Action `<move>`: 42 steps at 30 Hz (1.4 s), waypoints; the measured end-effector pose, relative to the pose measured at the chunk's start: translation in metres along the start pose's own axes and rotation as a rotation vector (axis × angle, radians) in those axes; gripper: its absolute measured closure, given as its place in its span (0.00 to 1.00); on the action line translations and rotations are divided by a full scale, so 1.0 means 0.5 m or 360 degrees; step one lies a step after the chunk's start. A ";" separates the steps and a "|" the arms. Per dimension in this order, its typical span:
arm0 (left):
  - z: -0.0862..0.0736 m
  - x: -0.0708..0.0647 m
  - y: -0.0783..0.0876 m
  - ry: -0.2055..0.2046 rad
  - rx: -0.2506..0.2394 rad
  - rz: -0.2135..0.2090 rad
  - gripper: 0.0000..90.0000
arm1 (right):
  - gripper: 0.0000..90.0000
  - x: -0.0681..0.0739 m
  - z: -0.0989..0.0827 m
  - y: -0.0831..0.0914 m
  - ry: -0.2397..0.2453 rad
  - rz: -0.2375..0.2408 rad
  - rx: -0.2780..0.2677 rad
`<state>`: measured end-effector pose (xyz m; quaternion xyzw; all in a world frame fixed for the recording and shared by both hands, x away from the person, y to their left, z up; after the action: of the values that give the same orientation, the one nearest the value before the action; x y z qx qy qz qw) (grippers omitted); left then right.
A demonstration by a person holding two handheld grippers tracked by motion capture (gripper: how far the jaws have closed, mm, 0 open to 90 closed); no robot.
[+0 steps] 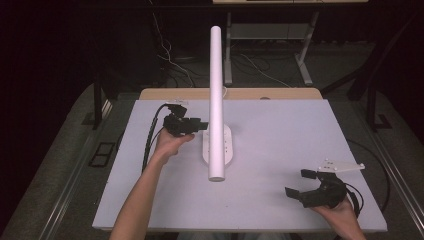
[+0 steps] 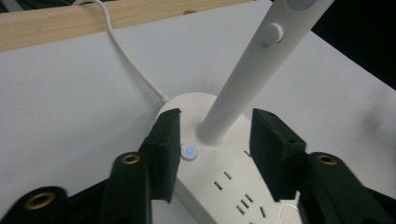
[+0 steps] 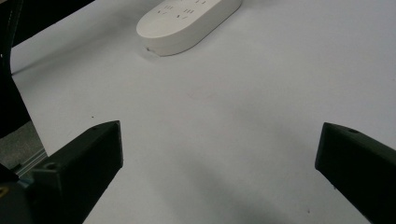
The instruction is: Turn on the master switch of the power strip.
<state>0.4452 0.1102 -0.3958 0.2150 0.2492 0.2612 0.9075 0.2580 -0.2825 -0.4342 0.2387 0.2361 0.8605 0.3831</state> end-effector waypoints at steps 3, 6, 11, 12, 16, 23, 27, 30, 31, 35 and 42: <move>0.001 -0.001 0.010 -0.0005 0.0004 -0.0013 0.45 | 0.00 0.000 0.000 0.000 0.0001 0.0002 -0.0002; 0.000 -0.006 0.024 -0.0001 0.0013 -0.0017 0.29 | 0.00 0.000 0.000 0.000 0.0000 0.0004 -0.0003; 0.001 -0.011 0.050 -0.0017 0.0018 -0.0010 0.14 | 0.00 0.001 0.000 0.000 -0.0003 0.0007 -0.0002; 0.002 -0.011 0.055 -0.0005 0.0006 -0.0025 0.14 | 0.00 0.001 0.000 0.000 -0.0003 0.0008 -0.0002; 0.000 -0.008 0.079 0.0017 0.0022 -0.0018 0.00 | 0.00 0.001 0.000 0.000 -0.0006 0.0011 -0.0005; -0.006 -0.009 0.113 0.0025 -0.0009 0.0011 0.00 | 0.00 0.001 0.001 0.000 -0.0008 0.0013 -0.0008; -0.015 -0.011 0.134 0.0015 -0.0014 0.0038 0.00 | 0.00 0.001 0.001 0.000 -0.0008 0.0015 -0.0008; -0.024 -0.010 0.148 0.0016 -0.0026 0.0047 0.00 | 0.00 0.001 0.001 0.000 -0.0007 0.0015 -0.0007; -0.028 -0.010 0.152 0.0016 -0.0028 0.0052 0.00 | 0.00 0.002 0.001 0.000 -0.0010 0.0016 -0.0011; -0.046 -0.016 0.167 0.0010 -0.0036 0.0067 0.00 | 0.00 0.001 0.001 0.000 -0.0009 0.0015 -0.0008; -0.085 -0.031 0.190 0.0019 -0.0049 0.0091 0.00 | 0.00 0.001 0.001 0.000 -0.0011 0.0013 -0.0011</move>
<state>0.3748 0.1855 -0.3742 0.2065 0.2444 0.2921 0.9013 0.2577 -0.2819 -0.4337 0.2413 0.2307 0.8621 0.3813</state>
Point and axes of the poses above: each handheld gripper's, and its own axes: y roughly backward along the jaws, z roughly out of its top, x roughly to its left, the point moved 3 cm from there along -y, roughly forward along the jaws, and after that the axes turned 6 degrees about -z, right-handed, at the moved point
